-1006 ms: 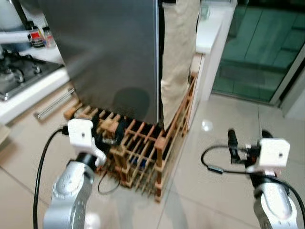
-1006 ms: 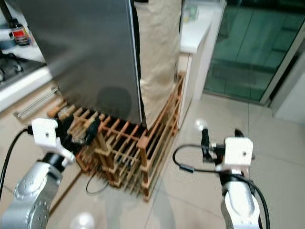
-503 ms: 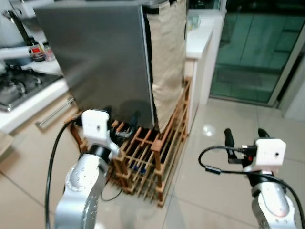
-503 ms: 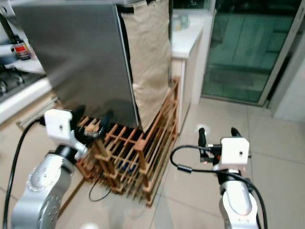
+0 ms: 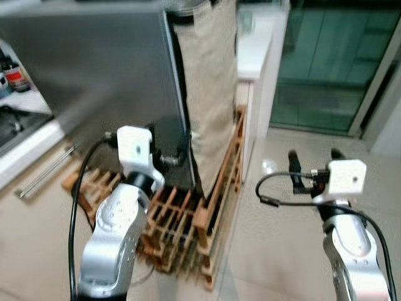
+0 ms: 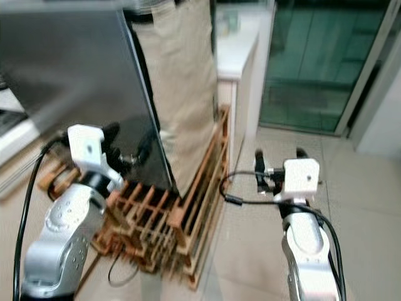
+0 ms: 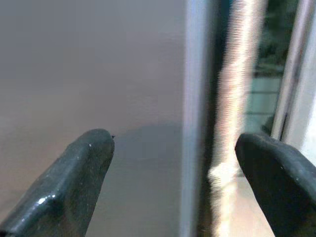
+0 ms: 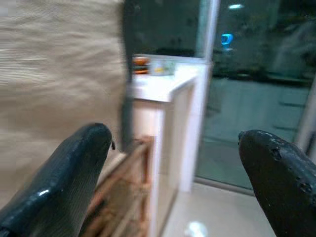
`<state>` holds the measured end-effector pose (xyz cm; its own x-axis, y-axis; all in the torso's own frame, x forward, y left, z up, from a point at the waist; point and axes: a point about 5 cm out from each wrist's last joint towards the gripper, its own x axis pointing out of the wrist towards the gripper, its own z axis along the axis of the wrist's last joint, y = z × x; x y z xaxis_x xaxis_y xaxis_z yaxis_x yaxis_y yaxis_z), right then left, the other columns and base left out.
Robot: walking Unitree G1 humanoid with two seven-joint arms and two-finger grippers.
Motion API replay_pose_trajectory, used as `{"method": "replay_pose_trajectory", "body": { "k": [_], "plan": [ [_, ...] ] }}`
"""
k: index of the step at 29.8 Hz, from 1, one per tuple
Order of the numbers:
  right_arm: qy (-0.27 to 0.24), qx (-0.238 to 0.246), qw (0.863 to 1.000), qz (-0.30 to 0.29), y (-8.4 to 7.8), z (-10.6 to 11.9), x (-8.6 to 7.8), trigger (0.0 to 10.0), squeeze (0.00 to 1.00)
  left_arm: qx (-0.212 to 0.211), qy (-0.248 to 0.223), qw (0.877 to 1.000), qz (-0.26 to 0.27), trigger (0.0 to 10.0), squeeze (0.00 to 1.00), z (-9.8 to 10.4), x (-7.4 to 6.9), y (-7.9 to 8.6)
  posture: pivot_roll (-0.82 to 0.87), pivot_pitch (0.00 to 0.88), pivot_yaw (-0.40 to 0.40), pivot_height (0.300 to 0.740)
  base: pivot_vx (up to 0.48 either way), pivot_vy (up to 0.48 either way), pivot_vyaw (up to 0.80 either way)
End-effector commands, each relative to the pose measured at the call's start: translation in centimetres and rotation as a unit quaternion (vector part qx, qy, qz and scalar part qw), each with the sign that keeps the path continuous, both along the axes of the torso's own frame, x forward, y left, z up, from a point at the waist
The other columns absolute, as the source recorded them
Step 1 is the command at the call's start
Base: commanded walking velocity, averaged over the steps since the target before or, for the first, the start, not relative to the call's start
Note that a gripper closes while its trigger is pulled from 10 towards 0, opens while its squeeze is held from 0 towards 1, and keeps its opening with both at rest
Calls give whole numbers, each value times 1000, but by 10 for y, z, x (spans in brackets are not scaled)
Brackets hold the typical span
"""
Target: Restocking fridge
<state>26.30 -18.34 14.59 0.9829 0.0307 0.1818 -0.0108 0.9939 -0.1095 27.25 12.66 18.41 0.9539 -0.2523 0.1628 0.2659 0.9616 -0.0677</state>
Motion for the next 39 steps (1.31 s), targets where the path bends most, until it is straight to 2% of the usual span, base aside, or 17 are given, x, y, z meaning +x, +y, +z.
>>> {"method": "replay_pose_trajectory", "body": {
  "k": [1, 6, 14, 21, 22, 25, 27, 32, 35, 39],
  "plan": [
    [13, 4, 1000, 17, 5, -4, 0, 10000, 63, -4, 20, 1000, 14, 10000, 0, -6, 1, 6, -198, 0, 92, 740, 0, 0, 0],
    [18, 6, 999, 26, 8, -7, 1, 10000, 55, -16, 23, 999, 20, 10000, 0, -7, 1, 6, -200, 0, 92, 740, 0, 0, 0],
    [21, 6, 999, 36, 11, -7, 3, 10000, 55, -15, 30, 999, 23, 10000, 0, -9, 4, 3, -203, 0, 91, 740, 0, -458, 0],
    [20, 6, 999, 40, 12, -6, 5, 10000, 59, 5, 59, 998, 18, 10000, 0, -14, 21, -7, -205, 0, 89, 740, 0, -381, 0],
    [19, 6, 999, 41, 13, -6, 5, 10000, 59, 29, 73, 997, 23, 10000, 0, -18, 28, -9, -206, 0, 88, 740, 0, 0, 0],
    [19, 6, 999, 41, 13, -5, 5, 10000, 59, 36, 76, 996, 24, 10000, 0, -19, 30, -9, -206, 0, 88, 740, 0, 0, 0],
    [19, 6, 999, 42, 13, -5, 6, 10000, 55, 27, 73, 997, 24, 10000, 0, -17, 34, -9, -207, 0, 89, 740, 0, 0, 0],
    [21, 8, 999, 45, 15, -6, 6, 10000, 59, -9, 74, 995, 60, 10000, 0, -11, 57, 0, -212, 0, 93, 740, 0, 0, 0],
    [21, 8, 999, 45, 15, -6, 5, 10000, 59, -30, 69, 995, 63, 10000, 0, -6, 62, 2, -217, 0, 96, 740, 0, 0, 0],
    [22, 8, 999, 44, 15, -6, 5, 10000, 55, -34, 65, 995, 62, 10000, 0, -3, 65, 0, -216, 0, 94, 740, 0, 0, 0]
  ]
}}
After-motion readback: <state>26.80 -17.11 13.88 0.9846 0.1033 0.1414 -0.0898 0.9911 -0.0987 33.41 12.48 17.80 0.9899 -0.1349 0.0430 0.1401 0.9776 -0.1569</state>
